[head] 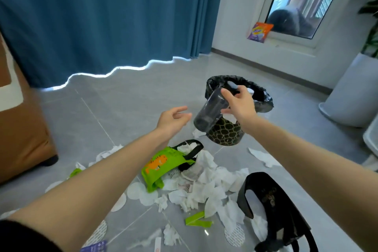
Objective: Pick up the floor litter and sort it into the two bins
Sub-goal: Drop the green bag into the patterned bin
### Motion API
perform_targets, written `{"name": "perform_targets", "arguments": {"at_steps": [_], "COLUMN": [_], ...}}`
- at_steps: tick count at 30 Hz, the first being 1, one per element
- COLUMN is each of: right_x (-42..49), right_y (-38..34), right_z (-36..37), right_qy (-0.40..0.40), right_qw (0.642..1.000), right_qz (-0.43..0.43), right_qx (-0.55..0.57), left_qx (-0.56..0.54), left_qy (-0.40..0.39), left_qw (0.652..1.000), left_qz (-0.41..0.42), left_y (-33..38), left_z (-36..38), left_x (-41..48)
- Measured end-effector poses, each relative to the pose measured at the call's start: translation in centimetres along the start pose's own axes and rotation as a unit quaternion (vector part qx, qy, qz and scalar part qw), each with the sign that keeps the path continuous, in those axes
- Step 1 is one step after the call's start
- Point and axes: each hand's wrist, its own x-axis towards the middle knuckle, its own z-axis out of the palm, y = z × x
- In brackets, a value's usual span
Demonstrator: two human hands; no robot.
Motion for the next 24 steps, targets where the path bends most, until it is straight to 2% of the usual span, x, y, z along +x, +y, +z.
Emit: {"name": "perform_targets", "arguments": {"at_steps": [5,10,13,19,24], "right_x": [2.9,4.6,5.2,6.2,5.9], "right_y": [-0.2,1.5,2.7,5.6,6.4], "right_z": [-2.3,-2.8,-2.4,-1.9,-2.3], "right_qy": [0.133,0.185,0.221,0.201,0.153], "right_qw": [0.989,0.982,0.975,0.972,0.978], "right_qz": [-0.023,-0.015,0.020,0.107,0.137], "right_qx": [0.057,0.035,0.013,0.053,0.036], "left_qx": [-0.046,-0.063,-0.060,-0.052,-0.033], "left_qy": [-0.005,-0.023,-0.032,-0.036,-0.040], "left_qw": [0.999,0.998,0.998,0.998,0.998], "left_qz": [-0.002,-0.001,-0.004,-0.016,-0.038], "left_y": [1.7,2.0,1.5,-0.1,-2.0], "left_z": [1.5,2.5,2.9,3.0,2.3], "left_x": [0.9,1.6,1.8,2.5,2.3]}}
